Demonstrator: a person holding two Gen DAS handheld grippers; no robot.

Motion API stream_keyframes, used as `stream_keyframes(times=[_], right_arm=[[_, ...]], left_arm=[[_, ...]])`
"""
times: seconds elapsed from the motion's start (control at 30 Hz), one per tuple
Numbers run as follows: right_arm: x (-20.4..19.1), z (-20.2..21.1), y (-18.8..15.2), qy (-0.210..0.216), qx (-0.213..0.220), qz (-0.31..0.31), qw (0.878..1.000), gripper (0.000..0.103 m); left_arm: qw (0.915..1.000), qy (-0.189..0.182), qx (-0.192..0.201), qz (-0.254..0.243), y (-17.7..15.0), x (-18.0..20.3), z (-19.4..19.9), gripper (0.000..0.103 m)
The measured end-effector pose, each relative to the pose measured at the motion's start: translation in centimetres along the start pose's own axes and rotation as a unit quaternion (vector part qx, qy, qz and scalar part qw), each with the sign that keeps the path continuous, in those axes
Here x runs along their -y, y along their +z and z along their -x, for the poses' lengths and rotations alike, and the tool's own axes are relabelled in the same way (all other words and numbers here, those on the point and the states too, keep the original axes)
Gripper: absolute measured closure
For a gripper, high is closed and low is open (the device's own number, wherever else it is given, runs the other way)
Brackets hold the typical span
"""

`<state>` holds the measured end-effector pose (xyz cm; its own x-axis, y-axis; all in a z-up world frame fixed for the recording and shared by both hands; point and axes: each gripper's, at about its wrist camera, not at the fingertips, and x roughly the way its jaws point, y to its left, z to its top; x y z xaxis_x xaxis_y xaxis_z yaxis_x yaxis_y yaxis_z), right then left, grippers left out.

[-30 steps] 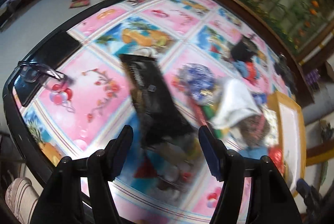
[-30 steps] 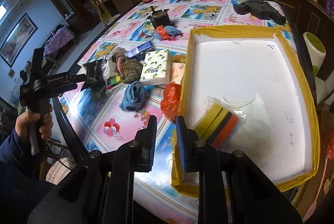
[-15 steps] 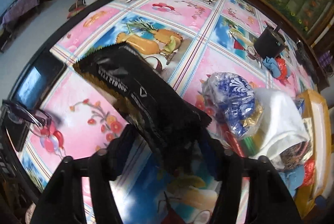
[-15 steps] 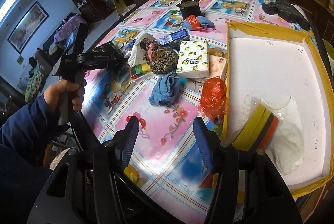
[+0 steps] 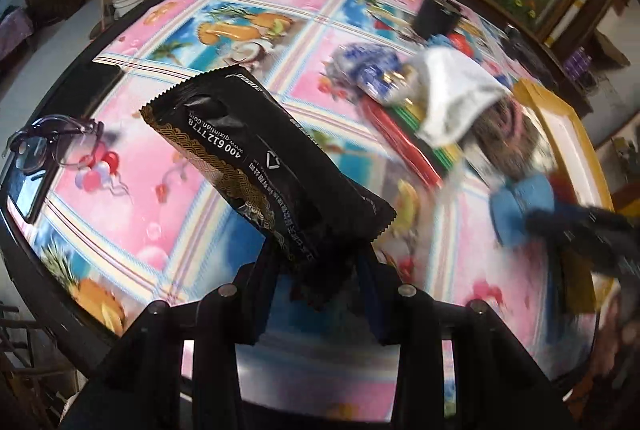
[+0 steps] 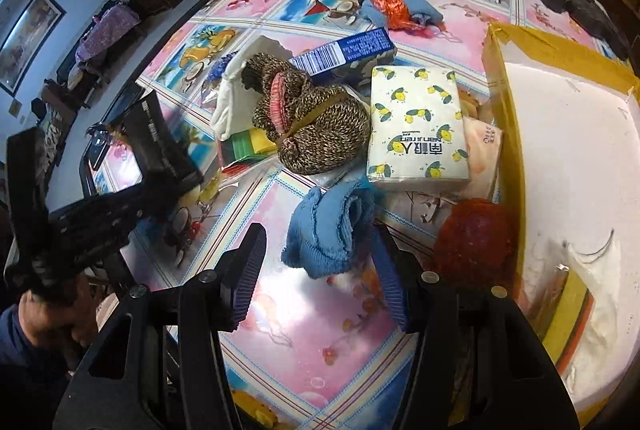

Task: Organize soft objects
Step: 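Grasp the black snack bag with the left gripper while the right grasps the blue towel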

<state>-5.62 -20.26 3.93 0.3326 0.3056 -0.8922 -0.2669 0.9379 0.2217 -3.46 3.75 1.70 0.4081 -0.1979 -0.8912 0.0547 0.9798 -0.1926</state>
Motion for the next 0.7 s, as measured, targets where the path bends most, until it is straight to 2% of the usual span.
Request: stream_keyframes(times=[0.07,0.13,0.2,0.27,0.37,0.47,0.53,0.63,0.7], right_arm=[[0.0,-0.8,0.2,0.0,-0.003,-0.004,1.0,0.048],[0.0,-1.2,0.3,0.003,-0.001,-0.005,1.0,0.05],[-0.2,-1.0,0.3,0.005,0.004,0.001,1.0,0.068],[-0.5,-0.6,0.3,0.012,0.009,0.009,1.0,0.069],[-1.0,0.0,0.0,0.024,0.015,0.022,0.999,0.072],[-0.8,0.3,-0.6,0.027,0.012,0.029,0.999,0.072],[-0.4,0.6,-1.0,0.034,0.012,0.029,0.999,0.072],[0.0,1.4,-1.6,0.049,0.021,0.03,0.998,0.072],[-0.1,1.9,-2.0,0.057,0.026,0.04,0.997,0.072]], left_arm=[[0.9998,-0.004,0.004,-0.018,-0.6,0.6,0.6,0.072],[0.9994,-0.007,0.01,-0.034,-1.0,1.2,1.3,0.073],[0.9985,-0.011,0.02,-0.05,-1.2,2.0,2.1,0.076],[0.9978,-0.021,0.027,-0.057,-1.3,2.5,2.7,0.081],[0.9971,-0.027,0.027,-0.066,-1.2,3.4,2.7,0.081],[0.9982,-0.035,0.011,-0.048,-1.0,3.6,1.9,0.08],[0.9994,-0.032,0.005,-0.014,-0.7,2.9,1.8,0.08],[0.9979,-0.052,0.01,0.036,-0.4,1.6,2.4,0.078],[0.9976,-0.051,0.007,0.047,-0.4,1.2,2.9,0.061]])
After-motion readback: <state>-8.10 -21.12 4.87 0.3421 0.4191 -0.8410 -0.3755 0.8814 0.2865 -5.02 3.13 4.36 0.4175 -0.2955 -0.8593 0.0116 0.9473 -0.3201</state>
